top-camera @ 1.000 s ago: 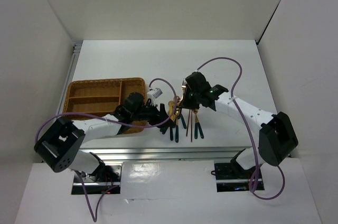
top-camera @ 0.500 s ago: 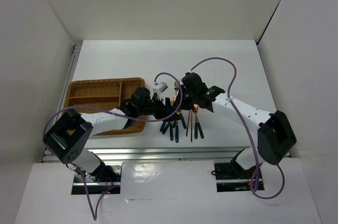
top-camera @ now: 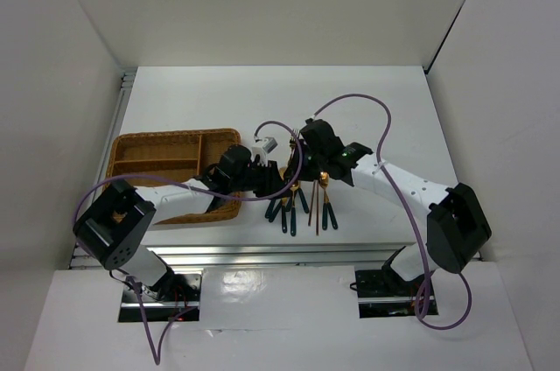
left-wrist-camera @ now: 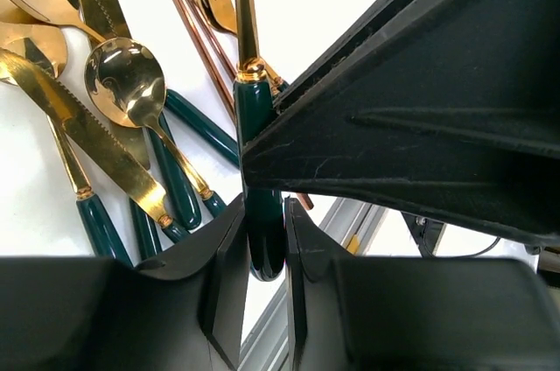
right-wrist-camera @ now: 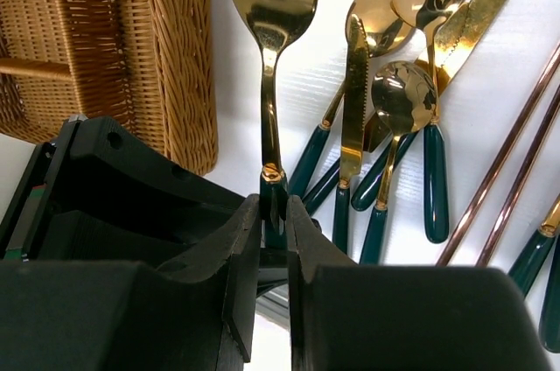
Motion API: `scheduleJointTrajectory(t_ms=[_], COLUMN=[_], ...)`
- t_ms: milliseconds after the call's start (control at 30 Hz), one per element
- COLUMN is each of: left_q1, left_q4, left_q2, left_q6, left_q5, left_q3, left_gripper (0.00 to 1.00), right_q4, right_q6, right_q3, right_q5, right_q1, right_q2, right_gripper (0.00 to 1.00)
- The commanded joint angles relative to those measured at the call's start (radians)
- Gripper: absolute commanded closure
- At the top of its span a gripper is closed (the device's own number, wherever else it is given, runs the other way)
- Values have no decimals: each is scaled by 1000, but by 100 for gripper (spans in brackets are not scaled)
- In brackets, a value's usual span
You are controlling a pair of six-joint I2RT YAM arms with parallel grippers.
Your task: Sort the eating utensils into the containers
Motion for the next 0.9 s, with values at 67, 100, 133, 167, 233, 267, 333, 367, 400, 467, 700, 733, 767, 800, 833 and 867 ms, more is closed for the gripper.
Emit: scheduleJointTrajectory(t_ms=[67,100,133,167,233,267,333,367,400,467,700,733,767,800,833,867], left_q1=[13,29,39,49,81,93,134,148,165,226,349,365,391,403,415,426], left_q4=[11,-1,-15,-15,-39,-49,-88,-105,-140,-211,-490,-510,-530,-564,-581,-595], left_q2=[-15,-15,-36,-46,-70,-82,-119,-132,-162,-220,-443,-467,-487,-515,-524,-524], left_q6=[-18,-18,-18,-18,-18,-18,-9,-9,-9,3,38,38,38,38,38,29], left_q5=[-16,-16,-26,-26,-26,-26,-26,-26,-26,-26,-129,-138,-138,-150,-151,-151], left_q3=[38,38,29,29,20,20,20,20,11,0,-29,-29,-38,-38,-38,-47], left_gripper=[77,77,78,78,78,78,78,78,78,78,78,77,76,76,74,74], right_q4=[8,8,-6,-24,-46,-58,-78,-78,-89,-89,-136,-136,-123,-109,-109,-96], right_q6=[-21,-21,-21,-21,-21,-21,-21,-30,-30,-39,-39,-48,-48,-57,-57,-57], right_q3=[20,20,20,20,43,52,67,78,78,78,69,69,69,69,69,69], right_q5=[28,42,51,51,60,60,60,60,60,100,177,177,153,143,143,130], right_q1=[11,11,11,11,11,11,11,11,11,11,11,11,11,11,11,11], right_q2=[-57,-68,-91,-104,-125,-146,-170,-194,-206,-226,-217,-202,-193,-174,-165,-154], right_gripper=[71,68,66,60,54,52,48,48,46,43,40,40,40,40,40,40])
